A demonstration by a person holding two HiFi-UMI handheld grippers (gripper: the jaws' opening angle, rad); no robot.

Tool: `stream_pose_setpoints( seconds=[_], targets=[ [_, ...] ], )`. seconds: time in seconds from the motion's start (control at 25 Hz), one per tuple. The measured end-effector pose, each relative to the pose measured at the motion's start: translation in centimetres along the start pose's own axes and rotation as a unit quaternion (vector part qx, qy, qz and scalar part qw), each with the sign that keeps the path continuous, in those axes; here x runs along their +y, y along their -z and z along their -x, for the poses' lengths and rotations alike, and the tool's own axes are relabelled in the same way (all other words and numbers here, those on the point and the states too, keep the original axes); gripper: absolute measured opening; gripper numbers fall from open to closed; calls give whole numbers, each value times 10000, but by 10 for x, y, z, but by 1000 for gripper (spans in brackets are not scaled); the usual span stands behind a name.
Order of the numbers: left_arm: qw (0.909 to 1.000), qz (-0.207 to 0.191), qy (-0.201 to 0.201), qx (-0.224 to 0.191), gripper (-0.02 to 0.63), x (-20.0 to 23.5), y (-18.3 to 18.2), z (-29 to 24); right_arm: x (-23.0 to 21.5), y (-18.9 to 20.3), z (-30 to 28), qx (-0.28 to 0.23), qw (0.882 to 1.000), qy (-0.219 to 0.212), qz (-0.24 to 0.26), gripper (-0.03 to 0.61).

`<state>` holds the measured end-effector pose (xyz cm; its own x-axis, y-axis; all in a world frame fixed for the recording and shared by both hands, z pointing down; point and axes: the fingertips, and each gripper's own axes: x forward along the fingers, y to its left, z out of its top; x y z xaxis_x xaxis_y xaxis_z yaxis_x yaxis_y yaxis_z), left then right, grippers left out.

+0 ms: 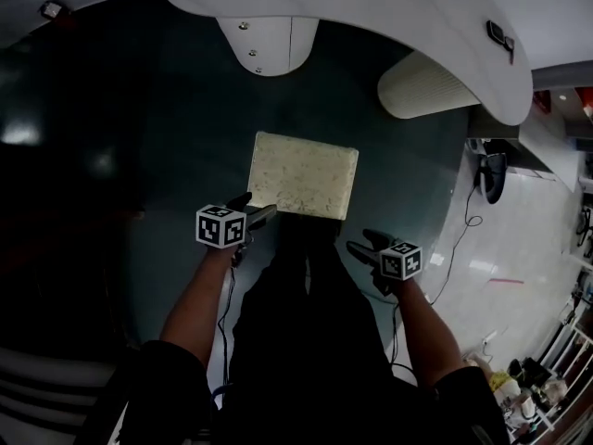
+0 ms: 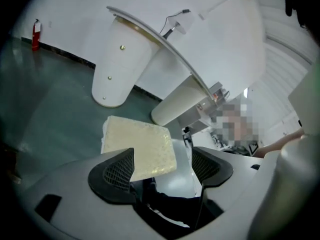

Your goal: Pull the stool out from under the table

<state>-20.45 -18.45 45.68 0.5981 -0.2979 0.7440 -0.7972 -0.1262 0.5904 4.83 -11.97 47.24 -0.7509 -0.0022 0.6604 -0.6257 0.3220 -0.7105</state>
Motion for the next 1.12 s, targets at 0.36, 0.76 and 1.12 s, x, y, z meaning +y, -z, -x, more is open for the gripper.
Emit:
stream_pose_setpoints(
  seconds=[0.36, 0.76, 1.12],
  targets=[
    [9968, -344, 722, -57, 296, -115, 15, 33, 59, -30, 70, -675, 9953, 188, 668, 301],
    [9841, -1259, 814, -952, 201, -211, -32, 110, 137, -67, 157, -1709, 9818, 240, 795, 228],
    [9672, -1657, 666, -1806, 104, -320, -50, 144, 188, -88, 243, -2514, 9597, -586, 1111, 207]
  ],
)
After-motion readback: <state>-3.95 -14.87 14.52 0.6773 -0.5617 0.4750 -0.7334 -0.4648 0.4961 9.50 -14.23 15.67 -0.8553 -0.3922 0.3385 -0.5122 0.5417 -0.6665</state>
